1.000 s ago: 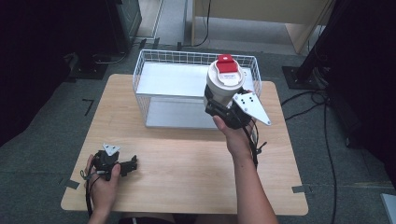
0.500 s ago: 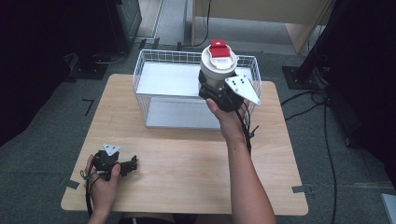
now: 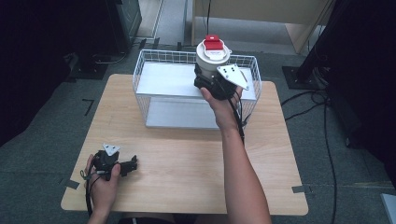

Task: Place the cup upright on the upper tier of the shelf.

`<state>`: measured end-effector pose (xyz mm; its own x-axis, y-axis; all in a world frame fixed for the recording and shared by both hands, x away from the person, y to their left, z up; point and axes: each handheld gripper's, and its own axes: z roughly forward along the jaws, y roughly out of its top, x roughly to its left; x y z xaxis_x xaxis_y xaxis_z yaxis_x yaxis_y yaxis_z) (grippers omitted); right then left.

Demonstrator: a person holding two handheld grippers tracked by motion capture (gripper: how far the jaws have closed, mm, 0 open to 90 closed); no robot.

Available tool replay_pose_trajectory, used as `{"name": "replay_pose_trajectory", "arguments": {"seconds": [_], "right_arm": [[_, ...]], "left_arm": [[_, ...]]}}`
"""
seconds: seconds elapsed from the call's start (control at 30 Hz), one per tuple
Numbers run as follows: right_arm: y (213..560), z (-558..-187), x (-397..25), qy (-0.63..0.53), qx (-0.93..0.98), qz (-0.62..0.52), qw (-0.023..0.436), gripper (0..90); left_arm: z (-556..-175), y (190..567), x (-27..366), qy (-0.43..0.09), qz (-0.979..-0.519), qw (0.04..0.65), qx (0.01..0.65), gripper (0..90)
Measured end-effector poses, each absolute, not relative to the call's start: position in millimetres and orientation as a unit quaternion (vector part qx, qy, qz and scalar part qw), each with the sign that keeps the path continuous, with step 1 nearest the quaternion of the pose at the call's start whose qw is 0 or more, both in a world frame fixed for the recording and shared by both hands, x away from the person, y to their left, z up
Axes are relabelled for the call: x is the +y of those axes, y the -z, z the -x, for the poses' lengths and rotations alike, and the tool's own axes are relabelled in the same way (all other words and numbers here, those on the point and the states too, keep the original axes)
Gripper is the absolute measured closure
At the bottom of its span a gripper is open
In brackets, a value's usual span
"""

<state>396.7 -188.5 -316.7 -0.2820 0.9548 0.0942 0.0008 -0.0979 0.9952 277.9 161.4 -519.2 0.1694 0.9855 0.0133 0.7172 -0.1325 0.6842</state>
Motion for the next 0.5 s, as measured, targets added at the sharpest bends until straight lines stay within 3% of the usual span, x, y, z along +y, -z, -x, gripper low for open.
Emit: {"name": "replay_pose_trajectory", "arguments": {"seconds": [0.5], "right_arm": [[319,-420,-177,-0.580,0.545,-0.456,0.398,12.9]], "left_arm": [[-278,519,161,-0.241,-0.713,0.278,0.598,0.0]]}}
